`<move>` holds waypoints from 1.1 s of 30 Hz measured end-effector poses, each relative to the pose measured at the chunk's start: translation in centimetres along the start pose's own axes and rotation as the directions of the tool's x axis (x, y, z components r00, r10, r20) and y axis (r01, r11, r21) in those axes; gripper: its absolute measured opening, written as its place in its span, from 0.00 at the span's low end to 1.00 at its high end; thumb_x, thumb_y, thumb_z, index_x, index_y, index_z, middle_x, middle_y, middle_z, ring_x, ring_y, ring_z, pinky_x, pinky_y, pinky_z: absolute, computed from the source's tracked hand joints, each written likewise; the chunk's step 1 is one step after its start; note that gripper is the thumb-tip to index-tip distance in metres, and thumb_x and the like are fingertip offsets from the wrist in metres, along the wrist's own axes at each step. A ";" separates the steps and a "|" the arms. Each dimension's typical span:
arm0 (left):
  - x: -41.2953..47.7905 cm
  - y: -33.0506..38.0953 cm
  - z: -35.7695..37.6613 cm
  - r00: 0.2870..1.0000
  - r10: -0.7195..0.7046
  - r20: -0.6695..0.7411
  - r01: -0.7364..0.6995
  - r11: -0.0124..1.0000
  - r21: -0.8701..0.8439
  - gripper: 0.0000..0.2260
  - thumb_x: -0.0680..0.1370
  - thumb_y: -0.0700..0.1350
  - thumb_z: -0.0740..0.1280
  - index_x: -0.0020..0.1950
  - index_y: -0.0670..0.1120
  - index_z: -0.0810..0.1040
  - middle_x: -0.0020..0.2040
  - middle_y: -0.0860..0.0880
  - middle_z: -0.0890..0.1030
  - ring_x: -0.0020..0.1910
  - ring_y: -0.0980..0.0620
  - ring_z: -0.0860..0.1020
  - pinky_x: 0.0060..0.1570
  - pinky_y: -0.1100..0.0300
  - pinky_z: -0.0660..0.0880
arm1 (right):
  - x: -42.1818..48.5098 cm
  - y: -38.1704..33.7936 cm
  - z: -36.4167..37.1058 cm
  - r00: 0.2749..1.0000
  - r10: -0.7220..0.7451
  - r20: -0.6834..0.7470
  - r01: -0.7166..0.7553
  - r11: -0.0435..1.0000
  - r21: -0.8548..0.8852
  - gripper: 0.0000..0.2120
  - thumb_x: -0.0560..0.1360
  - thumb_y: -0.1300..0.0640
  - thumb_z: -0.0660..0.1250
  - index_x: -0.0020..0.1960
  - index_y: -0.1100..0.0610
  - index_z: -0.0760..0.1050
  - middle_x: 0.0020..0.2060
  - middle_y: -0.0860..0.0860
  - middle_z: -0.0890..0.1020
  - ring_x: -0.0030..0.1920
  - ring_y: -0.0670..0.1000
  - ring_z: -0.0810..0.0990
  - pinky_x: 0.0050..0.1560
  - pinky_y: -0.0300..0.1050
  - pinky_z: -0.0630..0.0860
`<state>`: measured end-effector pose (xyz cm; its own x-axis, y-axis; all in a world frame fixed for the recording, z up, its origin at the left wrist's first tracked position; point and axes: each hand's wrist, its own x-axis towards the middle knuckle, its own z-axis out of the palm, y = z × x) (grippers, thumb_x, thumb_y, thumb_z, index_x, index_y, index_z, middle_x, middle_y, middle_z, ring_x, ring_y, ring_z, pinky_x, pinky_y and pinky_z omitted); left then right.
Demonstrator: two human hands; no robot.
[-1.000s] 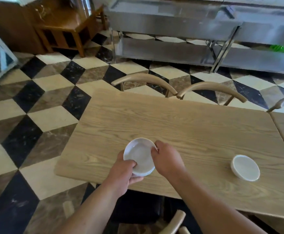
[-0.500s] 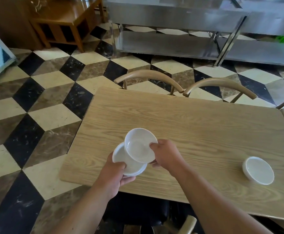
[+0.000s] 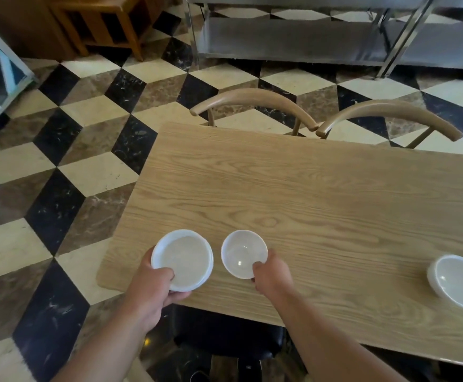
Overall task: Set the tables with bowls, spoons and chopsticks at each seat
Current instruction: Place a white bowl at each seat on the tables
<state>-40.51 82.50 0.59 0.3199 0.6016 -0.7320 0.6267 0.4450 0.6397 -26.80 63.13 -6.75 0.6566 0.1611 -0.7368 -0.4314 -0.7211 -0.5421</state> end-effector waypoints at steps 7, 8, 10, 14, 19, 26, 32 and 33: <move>0.3 1.2 -2.9 0.999 0.005 0.037 -0.005 1.000 -0.007 0.27 0.80 0.29 0.59 0.70 0.56 0.72 0.64 0.45 0.75 0.60 0.37 0.81 0.44 0.43 0.87 | 1.0 0.2 2.1 0.997 0.006 -0.074 -0.008 1.000 -0.023 0.13 0.81 0.58 0.59 0.65 0.55 0.70 0.48 0.52 0.84 0.44 0.57 0.87 0.33 0.43 0.75; 0.5 1.4 -3.5 0.999 0.003 0.039 -0.002 1.000 -0.010 0.27 0.80 0.29 0.60 0.70 0.56 0.72 0.64 0.45 0.75 0.60 0.36 0.82 0.43 0.44 0.87 | 0.7 0.1 2.2 0.996 0.005 -0.094 -0.008 0.999 -0.037 0.13 0.82 0.56 0.60 0.66 0.55 0.70 0.47 0.51 0.83 0.45 0.57 0.86 0.32 0.42 0.73; 0.9 1.8 -4.8 0.999 0.003 0.048 -0.002 1.000 -0.017 0.26 0.81 0.29 0.60 0.70 0.56 0.72 0.65 0.45 0.75 0.60 0.35 0.82 0.42 0.45 0.87 | -0.4 -0.4 2.2 0.989 -0.007 -0.147 -0.006 0.996 -0.093 0.17 0.83 0.51 0.63 0.68 0.58 0.69 0.44 0.49 0.81 0.45 0.58 0.85 0.32 0.41 0.70; 1.4 3.1 -9.0 0.995 0.016 0.097 -0.014 1.000 -0.025 0.27 0.81 0.29 0.59 0.70 0.57 0.71 0.64 0.45 0.74 0.61 0.37 0.81 0.39 0.47 0.87 | -5.1 -4.5 2.6 0.899 -0.102 -0.425 0.053 0.991 -0.126 0.23 0.82 0.43 0.64 0.72 0.53 0.69 0.54 0.55 0.85 0.52 0.62 0.84 0.45 0.50 0.75; 1.6 6.3 -18.0 0.980 0.066 0.188 -0.069 0.998 0.006 0.29 0.80 0.29 0.58 0.71 0.60 0.71 0.66 0.44 0.72 0.61 0.35 0.79 0.36 0.48 0.86 | -14.4 -16.8 11.4 0.962 -0.268 -0.044 0.267 0.963 -0.028 0.14 0.83 0.39 0.61 0.60 0.46 0.79 0.50 0.51 0.86 0.36 0.50 0.82 0.36 0.44 0.78; 1.5 13.3 -35.2 0.949 0.254 0.186 -0.280 0.951 0.130 0.19 0.83 0.36 0.64 0.65 0.59 0.70 0.59 0.50 0.74 0.53 0.49 0.75 0.27 0.60 0.80 | -23.7 -29.7 27.8 0.914 -0.383 0.135 0.399 0.909 -0.120 0.19 0.84 0.51 0.63 0.74 0.49 0.69 0.61 0.52 0.80 0.48 0.56 0.87 0.40 0.50 0.88; 2.6 18.2 -46.3 0.861 0.448 0.241 -0.502 0.828 0.251 0.18 0.84 0.48 0.68 0.69 0.66 0.67 0.63 0.54 0.74 0.57 0.50 0.75 0.40 0.62 0.83 | -28.3 -37.4 36.3 0.896 -0.439 0.072 0.442 0.897 -0.025 0.12 0.84 0.57 0.64 0.65 0.45 0.70 0.53 0.47 0.78 0.49 0.55 0.84 0.44 0.52 0.89; 2.8 19.0 -47.5 0.851 0.460 0.255 -0.515 0.825 0.232 0.19 0.84 0.49 0.68 0.70 0.66 0.67 0.62 0.54 0.73 0.56 0.50 0.75 0.39 0.63 0.82 | -28.5 -38.3 37.0 0.900 -0.434 0.049 0.435 0.900 -0.018 0.13 0.84 0.57 0.65 0.65 0.44 0.70 0.50 0.45 0.78 0.48 0.54 0.84 0.42 0.49 0.89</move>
<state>-61.48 124.13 21.81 0.7413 0.5475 -0.3883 0.5168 -0.0965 0.8506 -51.90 111.10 20.08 0.7473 0.4912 -0.4475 -0.0917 -0.5908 -0.8016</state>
